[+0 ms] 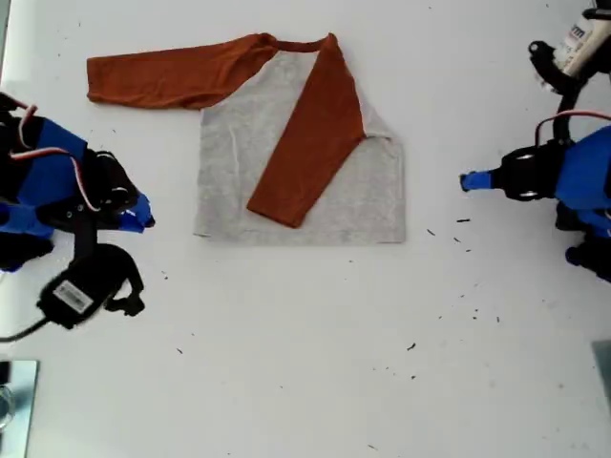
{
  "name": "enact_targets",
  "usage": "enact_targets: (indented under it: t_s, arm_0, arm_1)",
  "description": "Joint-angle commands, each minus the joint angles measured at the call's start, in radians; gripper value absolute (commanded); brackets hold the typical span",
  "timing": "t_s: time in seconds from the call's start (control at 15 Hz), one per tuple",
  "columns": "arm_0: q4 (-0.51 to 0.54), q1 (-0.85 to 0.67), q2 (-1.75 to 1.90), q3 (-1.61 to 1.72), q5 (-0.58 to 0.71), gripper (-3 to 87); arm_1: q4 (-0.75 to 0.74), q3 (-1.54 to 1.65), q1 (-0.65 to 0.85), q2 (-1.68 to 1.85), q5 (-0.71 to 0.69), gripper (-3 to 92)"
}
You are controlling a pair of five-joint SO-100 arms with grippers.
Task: Fold t shirt
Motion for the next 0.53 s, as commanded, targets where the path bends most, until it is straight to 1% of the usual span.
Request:
enact_targets:
  t_s: [0.0, 0.07, 0.13, 0.2, 0.27, 0.33, 0.4, 0.47]
  arm_0:
    - [0.080, -0.233, 0.028, -0.077, 0.060, -0.3]
    - [0.095, -0.414, 0.032, -0.064, 0.198, 0.5]
    - [0.095, -0.620, 0.026, -0.048, 0.344, 12.2]
    - [0.095, -0.816, 0.009, -0.067, 0.479, 19.0]
    - [0.095, -0.988, 0.015, -0.103, 0.592, 21.6]
    - [0.098, -1.132, 0.015, -0.155, 0.706, 24.9]
    - [0.098, -1.252, 0.006, -0.187, 0.793, 30.5]
    - [0.095, -1.348, -0.018, -0.192, 0.853, 34.2]
  arm_1:
    - [0.000, -0.009, -0.012, 0.006, -0.015, 3.5]
    - [-0.002, -0.014, -0.015, 0.006, -0.018, 3.5]
    - [-0.002, -0.015, -0.028, 0.006, -0.018, 3.5]
    - [-0.002, -0.015, -0.040, 0.006, -0.014, 3.5]
    - [0.000, -0.015, -0.051, 0.006, -0.011, 3.5]
    - [0.002, -0.014, -0.055, 0.006, -0.008, 3.5]
    - [0.002, -0.014, -0.055, 0.006, -0.006, 3.5]
    - [0.002, -0.014, -0.051, 0.008, -0.008, 3.5]
